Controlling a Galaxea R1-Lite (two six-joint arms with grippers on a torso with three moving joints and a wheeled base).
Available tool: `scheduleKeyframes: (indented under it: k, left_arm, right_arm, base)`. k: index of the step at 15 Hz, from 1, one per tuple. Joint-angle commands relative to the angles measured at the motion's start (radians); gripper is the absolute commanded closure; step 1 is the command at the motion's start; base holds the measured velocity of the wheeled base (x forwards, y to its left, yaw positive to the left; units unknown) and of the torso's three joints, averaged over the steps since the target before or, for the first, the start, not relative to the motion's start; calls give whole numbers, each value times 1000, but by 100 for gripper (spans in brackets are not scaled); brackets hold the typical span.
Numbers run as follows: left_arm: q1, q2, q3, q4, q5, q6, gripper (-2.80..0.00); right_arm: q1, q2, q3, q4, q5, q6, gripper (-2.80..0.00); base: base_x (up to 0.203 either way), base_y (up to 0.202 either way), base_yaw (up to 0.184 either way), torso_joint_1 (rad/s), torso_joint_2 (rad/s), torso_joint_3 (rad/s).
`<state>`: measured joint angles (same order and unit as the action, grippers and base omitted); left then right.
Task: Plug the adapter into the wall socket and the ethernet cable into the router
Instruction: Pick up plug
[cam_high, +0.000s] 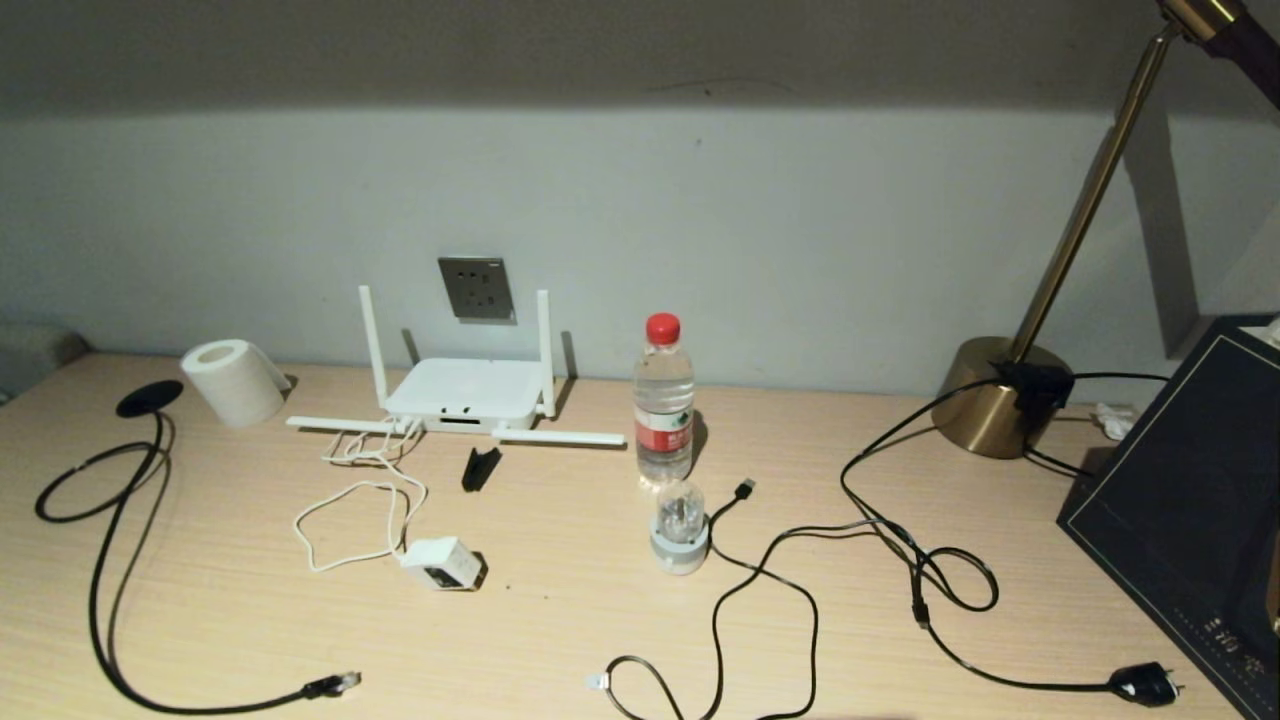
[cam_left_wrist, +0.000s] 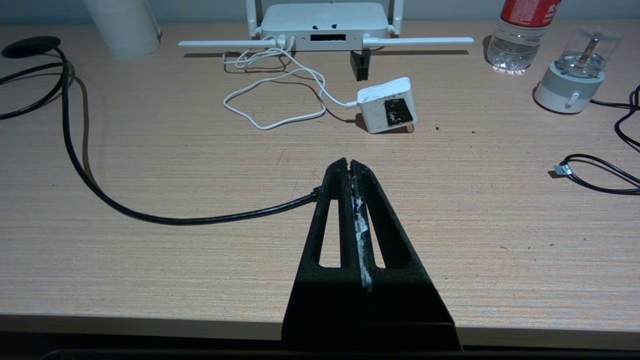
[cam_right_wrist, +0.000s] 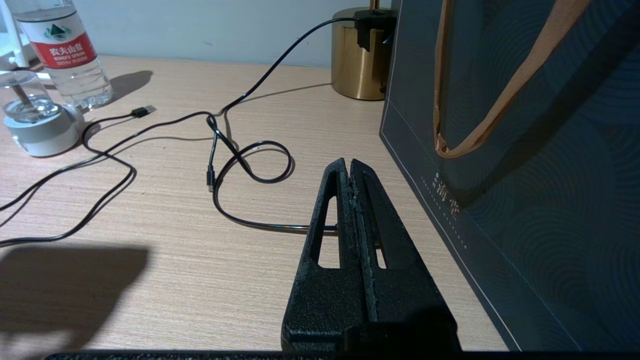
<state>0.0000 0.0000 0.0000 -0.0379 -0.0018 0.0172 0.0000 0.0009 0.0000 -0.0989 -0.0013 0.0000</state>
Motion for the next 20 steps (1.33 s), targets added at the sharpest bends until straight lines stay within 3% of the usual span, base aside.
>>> scheduleKeyframes:
  k: [1, 20]
  left_arm:
    - [0, 0, 14, -1, 0, 0, 0]
    - [1, 0, 14, 0, -4, 1, 0]
  right_arm:
    - [0, 1, 34, -1, 0, 0, 0]
    - [0, 2, 32, 2, 0, 6, 0]
  base:
    - [0, 0, 0, 0, 0, 0]
    - [0, 0, 0, 0, 0, 0]
